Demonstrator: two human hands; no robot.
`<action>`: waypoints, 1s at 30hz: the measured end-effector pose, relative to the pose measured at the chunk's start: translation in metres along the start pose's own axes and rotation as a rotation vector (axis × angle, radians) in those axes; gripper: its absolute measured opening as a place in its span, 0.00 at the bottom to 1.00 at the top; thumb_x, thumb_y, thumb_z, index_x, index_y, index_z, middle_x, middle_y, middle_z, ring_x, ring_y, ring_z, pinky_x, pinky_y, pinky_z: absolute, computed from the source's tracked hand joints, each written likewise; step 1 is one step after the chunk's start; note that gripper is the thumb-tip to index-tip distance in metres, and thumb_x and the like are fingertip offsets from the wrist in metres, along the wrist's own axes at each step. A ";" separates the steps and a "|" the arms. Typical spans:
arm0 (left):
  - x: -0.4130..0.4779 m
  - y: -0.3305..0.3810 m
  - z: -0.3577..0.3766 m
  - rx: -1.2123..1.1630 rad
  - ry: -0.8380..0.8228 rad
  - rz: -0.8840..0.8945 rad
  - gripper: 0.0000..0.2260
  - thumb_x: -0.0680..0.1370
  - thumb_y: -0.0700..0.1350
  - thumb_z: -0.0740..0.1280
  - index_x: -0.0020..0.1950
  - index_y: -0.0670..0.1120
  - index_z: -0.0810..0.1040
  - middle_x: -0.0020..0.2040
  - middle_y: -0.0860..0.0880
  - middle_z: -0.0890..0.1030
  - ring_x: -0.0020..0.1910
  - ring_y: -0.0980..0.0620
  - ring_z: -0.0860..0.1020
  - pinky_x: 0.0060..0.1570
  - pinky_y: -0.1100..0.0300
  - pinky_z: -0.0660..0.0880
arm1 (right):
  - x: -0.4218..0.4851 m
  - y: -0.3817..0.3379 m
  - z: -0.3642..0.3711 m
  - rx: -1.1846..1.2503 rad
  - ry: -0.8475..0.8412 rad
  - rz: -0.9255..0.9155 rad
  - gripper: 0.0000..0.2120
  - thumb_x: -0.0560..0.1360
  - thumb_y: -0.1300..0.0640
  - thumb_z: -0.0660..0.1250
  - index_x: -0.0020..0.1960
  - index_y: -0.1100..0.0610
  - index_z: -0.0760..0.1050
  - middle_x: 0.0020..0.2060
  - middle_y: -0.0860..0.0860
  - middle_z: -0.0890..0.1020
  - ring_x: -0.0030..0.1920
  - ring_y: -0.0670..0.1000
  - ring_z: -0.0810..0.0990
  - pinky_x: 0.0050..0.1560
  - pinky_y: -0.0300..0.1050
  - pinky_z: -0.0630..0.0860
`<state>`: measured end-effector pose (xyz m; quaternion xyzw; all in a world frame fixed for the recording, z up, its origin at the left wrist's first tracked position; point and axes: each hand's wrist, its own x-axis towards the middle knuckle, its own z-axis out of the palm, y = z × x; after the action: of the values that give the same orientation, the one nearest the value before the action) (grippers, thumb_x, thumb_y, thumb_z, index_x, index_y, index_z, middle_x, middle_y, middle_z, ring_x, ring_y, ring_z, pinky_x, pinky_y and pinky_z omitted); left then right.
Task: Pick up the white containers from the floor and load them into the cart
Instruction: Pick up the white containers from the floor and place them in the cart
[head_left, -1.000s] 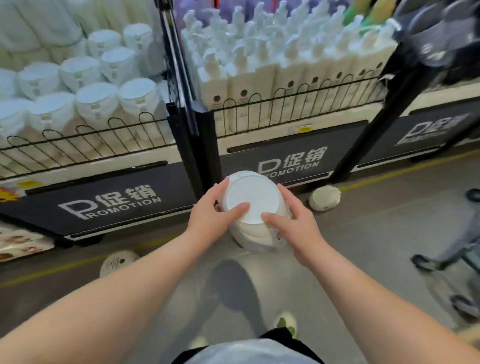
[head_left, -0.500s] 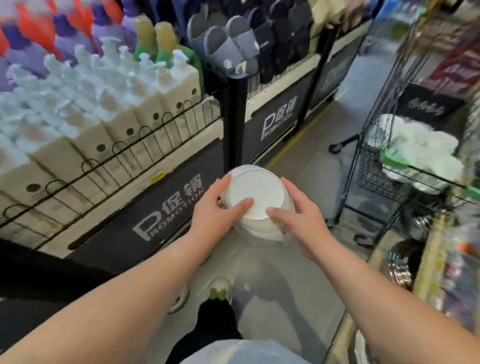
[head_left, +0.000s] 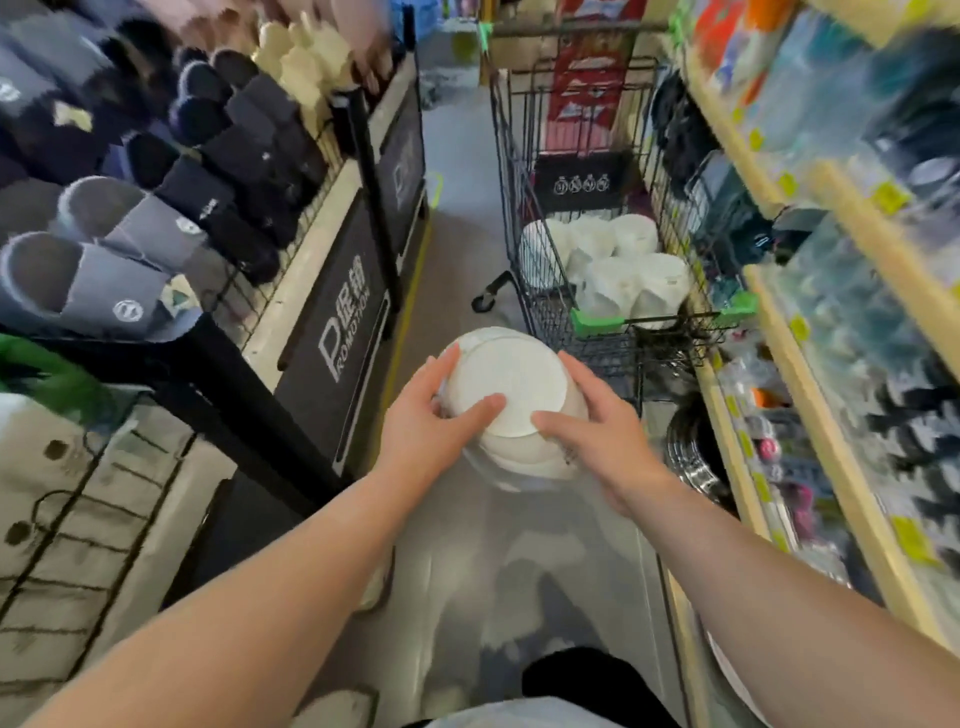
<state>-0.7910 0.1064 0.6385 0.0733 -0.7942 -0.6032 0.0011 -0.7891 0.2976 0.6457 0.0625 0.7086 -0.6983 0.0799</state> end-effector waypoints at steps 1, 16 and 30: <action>0.016 0.004 0.011 0.007 -0.019 0.007 0.40 0.59 0.65 0.75 0.71 0.61 0.70 0.72 0.53 0.70 0.68 0.54 0.73 0.65 0.50 0.73 | 0.014 -0.001 -0.010 -0.006 0.028 0.006 0.35 0.65 0.62 0.76 0.69 0.44 0.70 0.64 0.46 0.76 0.63 0.49 0.75 0.58 0.46 0.77; 0.256 0.069 0.193 0.073 -0.130 0.087 0.40 0.63 0.67 0.71 0.73 0.58 0.67 0.72 0.54 0.70 0.65 0.51 0.74 0.63 0.48 0.75 | 0.241 -0.047 -0.169 0.038 0.185 0.042 0.34 0.66 0.63 0.74 0.67 0.40 0.70 0.64 0.47 0.74 0.61 0.51 0.74 0.60 0.54 0.77; 0.449 0.041 0.262 0.335 -0.234 0.027 0.30 0.76 0.54 0.69 0.75 0.48 0.65 0.72 0.48 0.69 0.70 0.49 0.69 0.66 0.55 0.66 | 0.433 0.001 -0.182 0.294 0.377 0.250 0.34 0.66 0.67 0.74 0.68 0.48 0.71 0.63 0.49 0.77 0.62 0.51 0.75 0.63 0.50 0.74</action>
<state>-1.2638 0.3156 0.5679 -0.0087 -0.8791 -0.4669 -0.0953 -1.2176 0.4692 0.5600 0.2894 0.5887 -0.7544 0.0221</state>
